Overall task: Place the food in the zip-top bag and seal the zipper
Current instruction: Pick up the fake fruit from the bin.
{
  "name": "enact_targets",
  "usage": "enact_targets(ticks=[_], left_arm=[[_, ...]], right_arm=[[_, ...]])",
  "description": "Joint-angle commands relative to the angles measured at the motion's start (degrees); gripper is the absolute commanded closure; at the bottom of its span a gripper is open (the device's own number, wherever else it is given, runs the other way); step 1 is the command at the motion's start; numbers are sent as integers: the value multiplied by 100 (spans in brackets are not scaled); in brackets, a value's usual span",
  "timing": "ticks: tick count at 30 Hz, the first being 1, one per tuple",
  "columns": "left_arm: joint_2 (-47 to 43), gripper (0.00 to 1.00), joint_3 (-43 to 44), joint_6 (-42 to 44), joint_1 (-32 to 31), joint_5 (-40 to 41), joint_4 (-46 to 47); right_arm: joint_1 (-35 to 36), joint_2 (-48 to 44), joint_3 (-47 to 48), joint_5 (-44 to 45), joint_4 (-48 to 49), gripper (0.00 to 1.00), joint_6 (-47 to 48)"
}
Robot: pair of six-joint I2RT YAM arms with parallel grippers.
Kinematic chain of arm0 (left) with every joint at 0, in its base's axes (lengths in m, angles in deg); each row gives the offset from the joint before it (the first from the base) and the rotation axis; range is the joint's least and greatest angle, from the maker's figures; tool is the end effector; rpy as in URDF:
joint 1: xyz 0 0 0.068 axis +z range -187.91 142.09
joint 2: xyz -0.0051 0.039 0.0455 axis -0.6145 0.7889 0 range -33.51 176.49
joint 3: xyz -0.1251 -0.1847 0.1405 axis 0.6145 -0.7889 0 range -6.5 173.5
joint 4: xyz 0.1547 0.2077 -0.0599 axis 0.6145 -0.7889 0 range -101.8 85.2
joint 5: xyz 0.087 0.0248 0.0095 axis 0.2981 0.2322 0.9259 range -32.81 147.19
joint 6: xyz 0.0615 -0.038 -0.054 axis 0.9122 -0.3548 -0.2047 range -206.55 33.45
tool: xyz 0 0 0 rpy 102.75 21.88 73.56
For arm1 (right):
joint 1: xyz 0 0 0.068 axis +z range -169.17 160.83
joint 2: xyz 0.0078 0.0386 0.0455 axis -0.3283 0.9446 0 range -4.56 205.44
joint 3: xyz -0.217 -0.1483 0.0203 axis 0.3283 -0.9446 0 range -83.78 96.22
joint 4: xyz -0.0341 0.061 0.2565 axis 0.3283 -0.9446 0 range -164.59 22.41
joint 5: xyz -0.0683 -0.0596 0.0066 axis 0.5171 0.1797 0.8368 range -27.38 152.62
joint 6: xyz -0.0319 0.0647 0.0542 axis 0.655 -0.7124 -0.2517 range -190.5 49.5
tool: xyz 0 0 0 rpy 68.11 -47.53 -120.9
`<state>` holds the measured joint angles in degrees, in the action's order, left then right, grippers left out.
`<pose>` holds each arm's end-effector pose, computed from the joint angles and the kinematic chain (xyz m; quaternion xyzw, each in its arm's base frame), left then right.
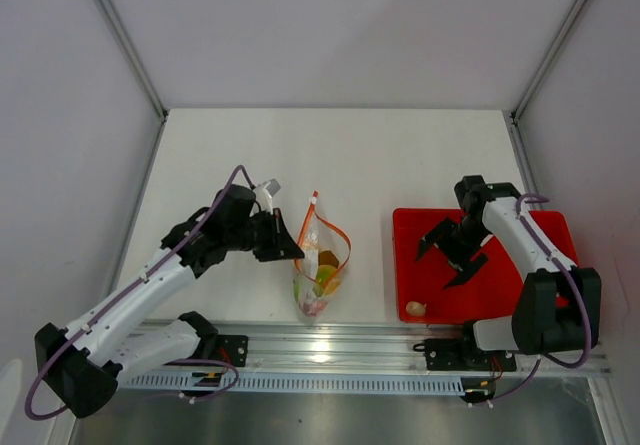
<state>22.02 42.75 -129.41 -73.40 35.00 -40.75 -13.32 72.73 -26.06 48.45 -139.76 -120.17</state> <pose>0.1784 -0.1646 0.2557 0.0201 0.9004 -0.3875 0.1970 0.2117 0.0415 0.1825 -0.3721 -0.9199 -0.1022 0.0707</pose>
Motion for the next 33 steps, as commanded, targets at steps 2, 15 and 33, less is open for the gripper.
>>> enact_targets(ticks=[2, 15, 33], left_arm=[[-77, 99, 251, -127, 24, -101, -79], [-218, 99, 251, -145, 33, -74, -369], [-385, 99, 146, -48, 24, -57, -317]], right_arm=[[153, 163, -252, -410, -150, 17, -78], [778, 435, -787, -578, 44, 18, -438], [997, 330, -1262, 11, 448, 23, -1149]])
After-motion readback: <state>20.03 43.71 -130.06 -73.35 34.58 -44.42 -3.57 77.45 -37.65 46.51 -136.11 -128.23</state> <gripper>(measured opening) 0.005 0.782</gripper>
